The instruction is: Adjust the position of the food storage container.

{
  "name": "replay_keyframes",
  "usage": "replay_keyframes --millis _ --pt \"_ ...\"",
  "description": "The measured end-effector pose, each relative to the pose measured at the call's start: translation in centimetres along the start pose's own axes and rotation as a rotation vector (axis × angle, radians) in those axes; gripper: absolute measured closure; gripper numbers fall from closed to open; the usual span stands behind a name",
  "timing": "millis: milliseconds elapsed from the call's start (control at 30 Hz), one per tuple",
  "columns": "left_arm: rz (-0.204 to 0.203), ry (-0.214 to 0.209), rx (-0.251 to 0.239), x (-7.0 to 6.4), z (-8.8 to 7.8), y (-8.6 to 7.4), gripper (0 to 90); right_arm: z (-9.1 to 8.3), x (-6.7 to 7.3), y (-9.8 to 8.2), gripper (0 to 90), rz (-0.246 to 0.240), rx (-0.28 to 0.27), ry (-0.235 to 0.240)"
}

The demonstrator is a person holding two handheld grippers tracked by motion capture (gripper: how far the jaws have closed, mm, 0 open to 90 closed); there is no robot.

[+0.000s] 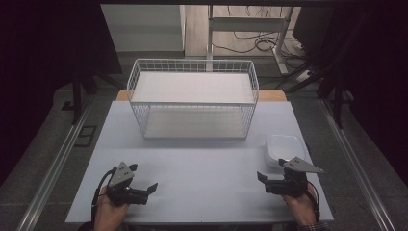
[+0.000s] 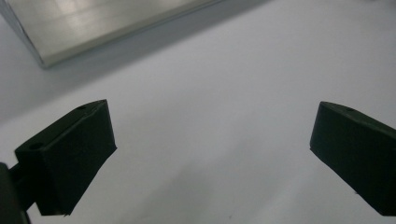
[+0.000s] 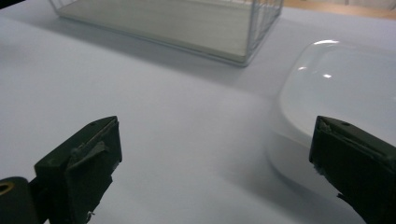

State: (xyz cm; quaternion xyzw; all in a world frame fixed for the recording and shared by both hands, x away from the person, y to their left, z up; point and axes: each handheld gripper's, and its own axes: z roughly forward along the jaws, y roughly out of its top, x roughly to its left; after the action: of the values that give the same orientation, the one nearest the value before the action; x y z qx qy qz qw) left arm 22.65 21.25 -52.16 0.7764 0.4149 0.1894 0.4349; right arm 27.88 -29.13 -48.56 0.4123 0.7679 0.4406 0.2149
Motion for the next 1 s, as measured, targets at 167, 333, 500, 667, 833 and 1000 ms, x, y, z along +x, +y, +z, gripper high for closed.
replay_keyframes --millis 167,333,500,667,833,1000 --pt "-0.001 0.005 -0.037 0.2 -0.4 0.0 0.0 0.3 -0.1 -0.1 2.8 0.022 0.023 0.001" --pt "-0.006 -0.003 -0.038 0.4 -0.3 -0.1 0.0 0.6 0.3 -0.2 0.0 -0.008 0.033 -0.055" --pt "0.006 0.001 -0.007 0.2 0.0 -0.2 0.0 0.9 0.5 -0.1 0.0 0.003 0.042 -0.03" --pt "0.002 -0.006 -0.005 0.2 0.1 -0.1 0.0 0.7 0.6 0.3 0.0 0.003 0.052 -0.061" --pt "-0.003 -0.013 -0.002 0.2 0.1 -0.2 0.0 0.3 0.2 0.8 5.3 -0.004 0.063 -0.089" --pt "0.002 -0.018 0.005 0.2 0.2 -0.2 0.0 -0.4 -0.8 1.4 18.6 -0.01 0.056 -0.099"
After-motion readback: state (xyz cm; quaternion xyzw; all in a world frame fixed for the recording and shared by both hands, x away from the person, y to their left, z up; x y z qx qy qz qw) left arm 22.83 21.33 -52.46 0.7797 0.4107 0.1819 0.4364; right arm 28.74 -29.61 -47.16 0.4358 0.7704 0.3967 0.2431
